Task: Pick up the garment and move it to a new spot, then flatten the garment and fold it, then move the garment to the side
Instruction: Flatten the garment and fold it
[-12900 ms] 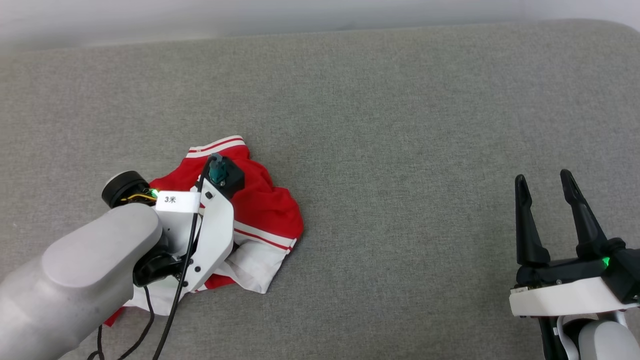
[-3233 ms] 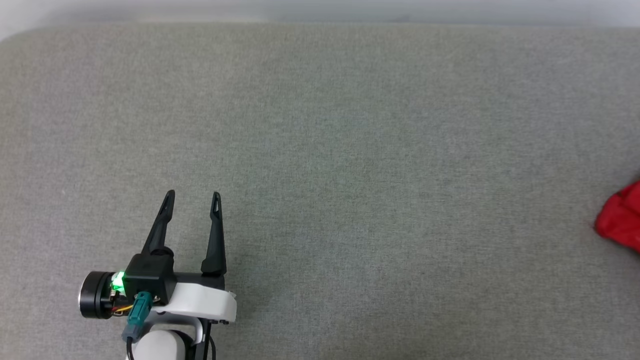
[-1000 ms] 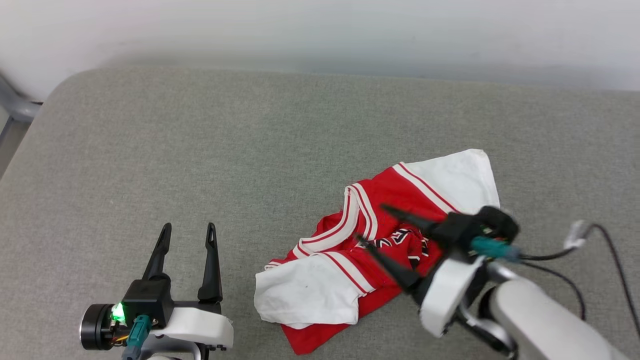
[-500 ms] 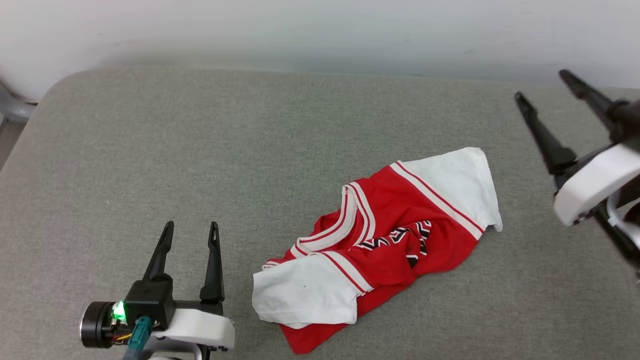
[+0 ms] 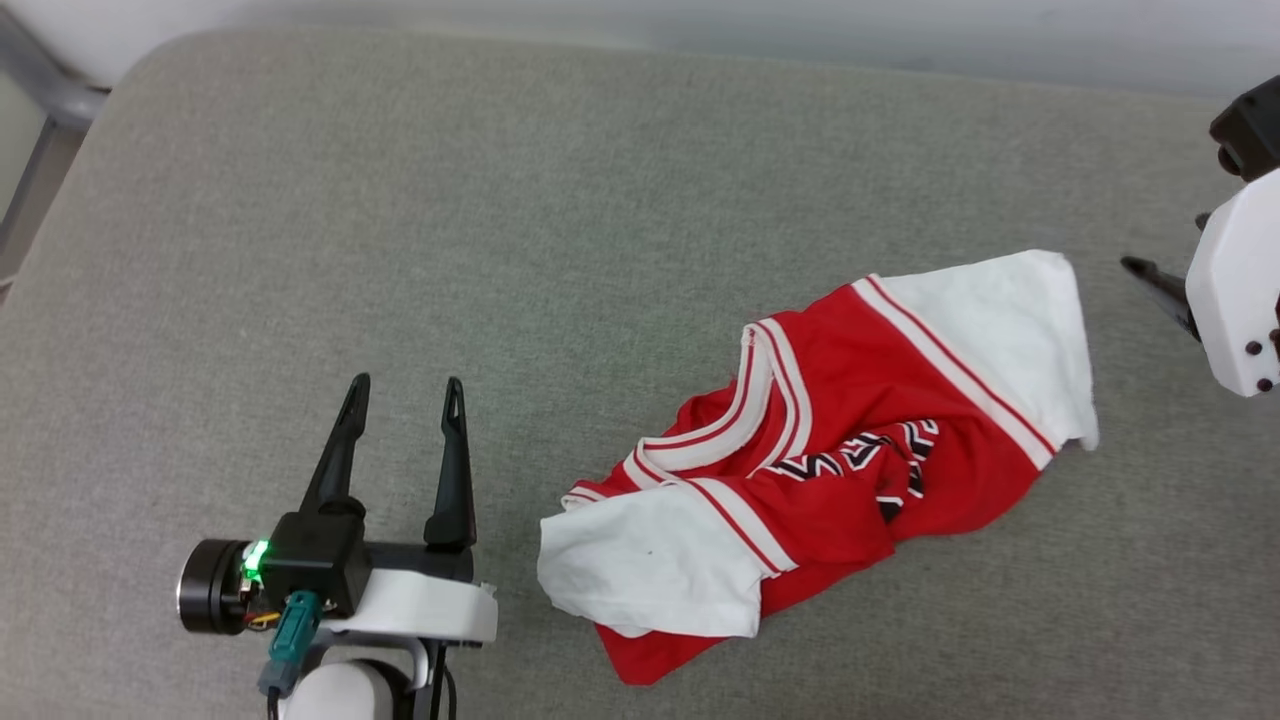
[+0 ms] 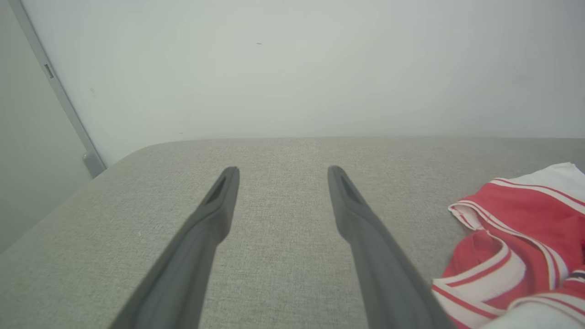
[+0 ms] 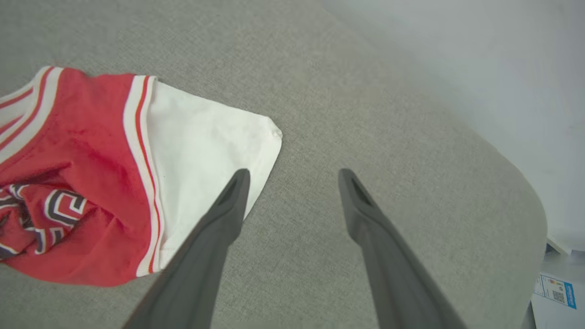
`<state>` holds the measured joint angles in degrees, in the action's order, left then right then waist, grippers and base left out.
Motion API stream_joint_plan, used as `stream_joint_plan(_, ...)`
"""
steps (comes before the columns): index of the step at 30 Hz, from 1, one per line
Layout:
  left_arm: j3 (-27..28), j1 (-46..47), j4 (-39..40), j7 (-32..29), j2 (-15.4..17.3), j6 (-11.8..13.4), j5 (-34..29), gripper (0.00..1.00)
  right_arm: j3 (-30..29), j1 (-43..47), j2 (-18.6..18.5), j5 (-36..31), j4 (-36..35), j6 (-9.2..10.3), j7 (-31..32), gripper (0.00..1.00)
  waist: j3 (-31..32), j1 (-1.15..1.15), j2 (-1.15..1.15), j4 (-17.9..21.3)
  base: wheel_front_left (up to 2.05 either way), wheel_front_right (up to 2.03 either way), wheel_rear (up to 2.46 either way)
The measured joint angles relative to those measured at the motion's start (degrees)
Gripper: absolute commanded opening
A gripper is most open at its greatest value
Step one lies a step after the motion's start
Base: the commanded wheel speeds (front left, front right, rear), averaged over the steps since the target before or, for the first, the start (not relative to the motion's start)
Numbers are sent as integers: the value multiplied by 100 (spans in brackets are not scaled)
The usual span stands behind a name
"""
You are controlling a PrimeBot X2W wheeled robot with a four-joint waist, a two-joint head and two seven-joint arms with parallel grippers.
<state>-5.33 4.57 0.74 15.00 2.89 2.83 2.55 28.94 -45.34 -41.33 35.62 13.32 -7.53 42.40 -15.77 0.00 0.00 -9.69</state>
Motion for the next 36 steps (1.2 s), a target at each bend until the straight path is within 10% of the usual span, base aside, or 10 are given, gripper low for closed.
stream_joint_plan(6, -180, 197, 98, 0, -1, 108, 119, 100, 653, -502, -185, 332, 308, 0, 901, 100, -392, 0, 0, -232, 0, 0, 0)
stream_joint_plan(23, -521, 580, 180, 0, 0, 330, 276, 100, 2152, -1217, -316, 465, 1047, 47, 893, 100, -1107, 0, 0, -616, 0, 0, 0)
stream_joint_plan(24, -520, 586, 174, 0, 0, 333, 276, 100, 2218, -1244, -339, 525, 1053, 47, 853, 80, -1109, 0, 0, -613, 0, 0, 0)
stream_joint_plan(25, -516, 593, 166, 0, 1, 348, 276, 100, 2301, -1275, -360, 532, 1050, 47, 770, 13, -1110, 0, 0, -607, 0, 0, 0)
stream_joint_plan(26, -515, 598, 165, 0, 0, 353, 276, 100, 2395, -1307, -375, 514, 1048, 46, 670, 0, -1108, -1, 0, -597, 0, 0, 0)
stream_joint_plan(36, -392, 472, 20, 5, -1, 319, 166, 100, 2737, -1387, -215, 591, 1301, 0, -1115, 0, -713, 0, 0, -404, 0, 0, 0)
